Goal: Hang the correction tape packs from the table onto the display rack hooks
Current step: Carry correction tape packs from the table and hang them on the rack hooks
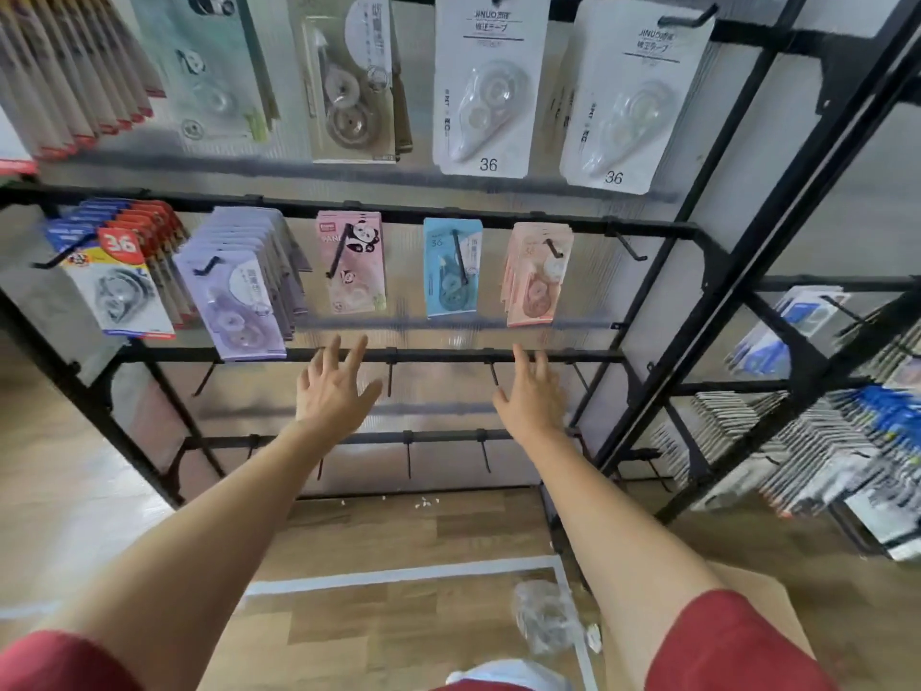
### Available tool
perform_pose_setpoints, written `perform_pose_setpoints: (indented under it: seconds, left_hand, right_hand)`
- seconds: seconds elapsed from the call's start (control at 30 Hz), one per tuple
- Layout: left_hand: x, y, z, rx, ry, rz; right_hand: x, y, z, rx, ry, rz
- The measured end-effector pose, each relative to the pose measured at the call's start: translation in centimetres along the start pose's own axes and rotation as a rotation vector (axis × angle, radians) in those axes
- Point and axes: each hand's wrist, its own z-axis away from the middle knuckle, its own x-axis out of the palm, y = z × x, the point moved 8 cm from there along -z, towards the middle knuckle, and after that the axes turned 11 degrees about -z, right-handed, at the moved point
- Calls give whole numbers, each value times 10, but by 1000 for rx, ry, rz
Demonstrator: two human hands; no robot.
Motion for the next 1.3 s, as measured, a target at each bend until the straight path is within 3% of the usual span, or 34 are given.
perform_pose_setpoints:
  seconds: [0.3,0.57,0.83,1.03,1.3]
  left_hand:
    - [24,-76,120,-17,-74,11]
    - [49,-145,213,-221,-128,40]
    - [58,-170,330,-436,-114,100]
    - [65,-196,455,-683,-131,70]
    - [43,-258,634,-1052,-94,48]
  right_hand:
    - [59,-41,143,-31,-194,-8]
    - [91,-76,220,-127,-319,-10]
    - [107,-77,291,-236,-491,-23]
    - [128,-92,363,-369,-631,-11]
    - [149,-189,481,-681,-791,-7]
